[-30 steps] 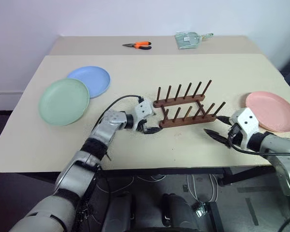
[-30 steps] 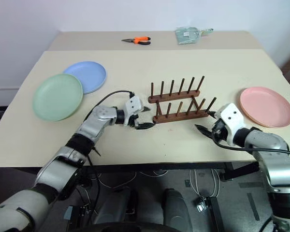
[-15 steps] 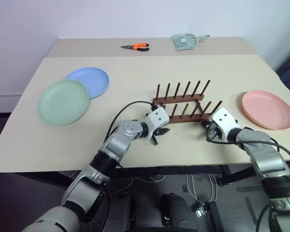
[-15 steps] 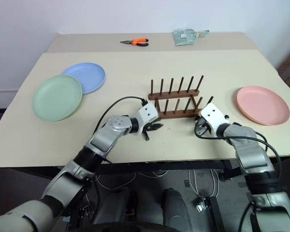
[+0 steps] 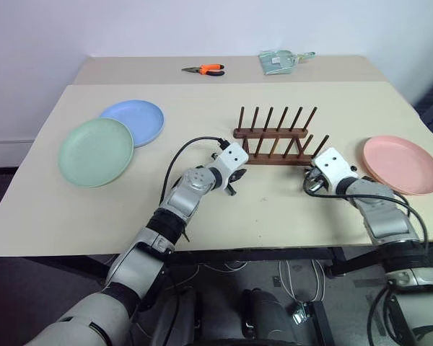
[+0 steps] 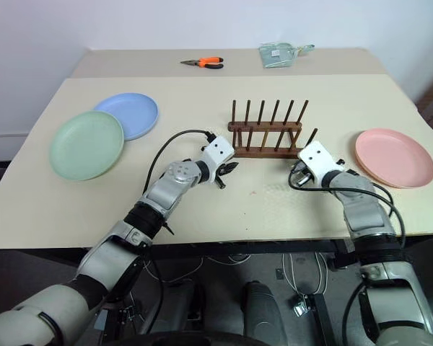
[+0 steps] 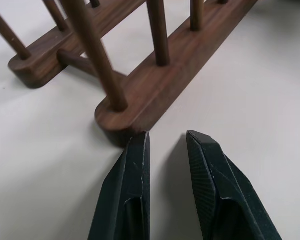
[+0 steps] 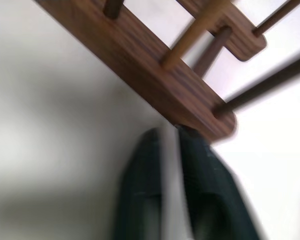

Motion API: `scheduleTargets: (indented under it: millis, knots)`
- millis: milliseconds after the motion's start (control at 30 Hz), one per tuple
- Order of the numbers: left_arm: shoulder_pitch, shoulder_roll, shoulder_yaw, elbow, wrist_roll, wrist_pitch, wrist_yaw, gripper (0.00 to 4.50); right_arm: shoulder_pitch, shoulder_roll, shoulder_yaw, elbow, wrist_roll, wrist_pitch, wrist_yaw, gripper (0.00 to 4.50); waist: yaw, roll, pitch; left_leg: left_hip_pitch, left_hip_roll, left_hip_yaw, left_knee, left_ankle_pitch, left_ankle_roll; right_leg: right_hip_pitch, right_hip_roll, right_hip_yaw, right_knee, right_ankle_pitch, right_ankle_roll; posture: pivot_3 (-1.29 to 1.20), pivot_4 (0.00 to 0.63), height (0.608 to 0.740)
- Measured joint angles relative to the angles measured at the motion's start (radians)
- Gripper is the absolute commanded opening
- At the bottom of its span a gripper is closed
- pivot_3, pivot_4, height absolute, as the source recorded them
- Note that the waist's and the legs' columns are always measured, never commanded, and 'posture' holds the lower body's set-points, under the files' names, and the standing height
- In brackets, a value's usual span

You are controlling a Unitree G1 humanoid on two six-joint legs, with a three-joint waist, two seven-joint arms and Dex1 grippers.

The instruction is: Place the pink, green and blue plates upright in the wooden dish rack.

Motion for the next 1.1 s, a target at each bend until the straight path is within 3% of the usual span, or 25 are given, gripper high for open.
scheduleTargets:
  millis: [67,200,433,567,700,933,1033,1100]
  knots:
    - [0.085,0.048,-0.001,-0.121,-0.031,-0.006,-0.074,1.15,0.027,-0.08,-0.063,-0.012,-0.015,0.013,-0.013,3.31,0.0,0.001,0.001,-0.001,0.0,0.0,0.0,0.0,0.0,-0.002,-0.001,0.001,0.0,0.0,0.0,0.0,0.15,0.74]
    - [0.176,0.114,-0.003,-0.358,-0.096,0.005,-0.192,1.15,0.077,-0.193,-0.124,-0.033,-0.044,0.018,-0.01,3.31,0.001,0.001,0.0,-0.001,0.001,0.0,0.0,0.0,-0.001,-0.001,-0.003,0.001,-0.001,0.0,-0.001,0.0,0.15,0.74]
    - [0.212,0.141,0.004,-0.504,-0.184,0.085,-0.265,1.15,0.019,-0.138,-0.064,0.179,-0.075,-0.023,-0.043,3.31,-0.001,0.003,0.0,0.0,0.0,0.001,0.0,0.0,-0.001,-0.001,-0.001,0.001,-0.001,-0.001,-0.003,0.0,0.15,0.74]
    - [0.211,0.143,0.011,-0.568,-0.203,0.122,-0.253,1.15,-0.099,-0.12,-0.032,0.368,-0.106,-0.072,-0.079,2.04,0.001,0.003,0.0,0.0,0.0,0.001,0.0,0.0,-0.001,-0.001,0.0,0.001,-0.001,0.0,-0.001,0.0,0.15,0.74]
    - [0.219,0.152,0.013,-0.596,-0.209,0.144,-0.233,1.15,-0.149,-0.107,-0.009,0.476,-0.122,-0.121,-0.101,0.06,0.001,0.003,0.0,-0.001,0.0,0.001,0.0,0.0,0.0,-0.001,0.001,0.001,-0.001,0.0,0.0,0.0,0.15,0.74]
    - [0.241,0.171,0.024,-0.644,-0.212,0.169,-0.21,1.15,-0.158,-0.106,-0.003,0.481,-0.148,-0.213,-0.145,0.06,-0.002,0.004,0.001,0.0,0.0,0.002,0.0,0.0,0.0,-0.001,0.001,0.001,-0.001,0.0,0.0,0.0,0.15,0.74]
    - [0.249,0.193,0.045,-0.654,-0.214,0.181,-0.201,1.15,-0.155,-0.106,-0.037,0.325,-0.097,-0.234,-0.111,0.06,-0.007,0.006,0.001,0.0,0.0,0.002,0.0,0.0,0.0,-0.001,0.002,0.002,0.0,0.0,0.0,0.0,0.15,0.74]
    - [0.262,0.207,0.059,-0.655,-0.22,0.183,-0.199,1.15,-0.179,-0.067,-0.132,0.13,0.073,-0.138,-0.035,0.06,-0.011,0.007,0.002,0.0,0.002,0.001,0.0,0.0,0.0,-0.001,0.002,0.002,0.0,0.0,0.0,0.0,0.15,0.74]
